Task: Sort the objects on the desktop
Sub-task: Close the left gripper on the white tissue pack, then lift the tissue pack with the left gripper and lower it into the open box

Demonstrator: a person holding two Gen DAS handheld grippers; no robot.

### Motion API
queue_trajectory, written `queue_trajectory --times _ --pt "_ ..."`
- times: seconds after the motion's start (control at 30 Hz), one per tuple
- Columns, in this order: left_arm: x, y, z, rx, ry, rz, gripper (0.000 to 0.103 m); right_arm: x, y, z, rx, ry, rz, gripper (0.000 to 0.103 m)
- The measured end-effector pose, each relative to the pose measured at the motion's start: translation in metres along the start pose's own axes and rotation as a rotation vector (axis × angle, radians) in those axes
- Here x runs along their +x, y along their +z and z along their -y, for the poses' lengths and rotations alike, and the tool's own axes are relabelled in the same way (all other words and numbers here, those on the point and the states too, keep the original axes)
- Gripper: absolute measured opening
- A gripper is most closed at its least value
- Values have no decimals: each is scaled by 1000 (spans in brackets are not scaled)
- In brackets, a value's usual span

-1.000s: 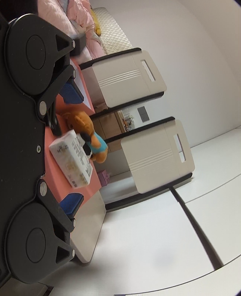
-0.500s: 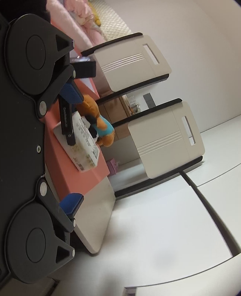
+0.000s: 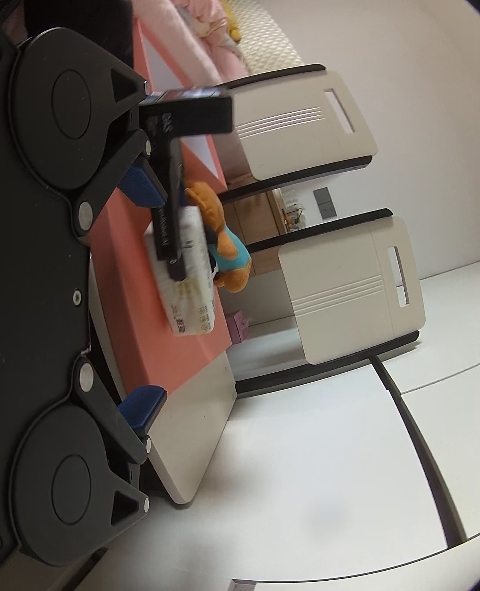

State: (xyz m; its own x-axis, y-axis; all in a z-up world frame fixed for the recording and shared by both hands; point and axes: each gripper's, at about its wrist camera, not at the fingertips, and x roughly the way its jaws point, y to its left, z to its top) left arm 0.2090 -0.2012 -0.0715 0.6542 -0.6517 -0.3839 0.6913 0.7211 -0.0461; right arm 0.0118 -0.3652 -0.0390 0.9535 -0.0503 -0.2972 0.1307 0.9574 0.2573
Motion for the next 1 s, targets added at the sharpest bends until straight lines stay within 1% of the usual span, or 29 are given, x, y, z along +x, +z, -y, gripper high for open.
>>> queue_trajectory --times 0.13,0.23,0.33,0.47,0.63,0.7,0.77,0.87,0.93,1.0 --pt "-19 9 8 36 22 41 91 2 -1 -6 -23 -17 -7 102" --pt "-43 21 13 44 33 81 91 3 -2 -10 -31 -29 -9 102" --pt "-64 33 12 34 53 122 91 4 -4 -16 -42 -34 -12 102" --pt "-92 47 1 0 117 170 91 4 -5 -28 -68 -31 -12 102" --pt "-124 60 -26 -53 246 217 91 9 -3 -43 -101 -26 -11 102" --pt "-136 62 -40 -87 314 232 91 12 -1 -49 -113 -26 -10 102" --pt "-148 62 -55 -126 372 234 91 16 3 -54 -121 -8 -12 102" --pt "-159 59 -76 -159 462 230 91 24 13 -62 -127 27 -15 102" --pt "-165 54 -90 -199 495 218 91 30 25 -69 -129 36 -12 102" --pt "-165 48 -102 -214 532 201 91 40 41 -76 -118 57 -8 102"
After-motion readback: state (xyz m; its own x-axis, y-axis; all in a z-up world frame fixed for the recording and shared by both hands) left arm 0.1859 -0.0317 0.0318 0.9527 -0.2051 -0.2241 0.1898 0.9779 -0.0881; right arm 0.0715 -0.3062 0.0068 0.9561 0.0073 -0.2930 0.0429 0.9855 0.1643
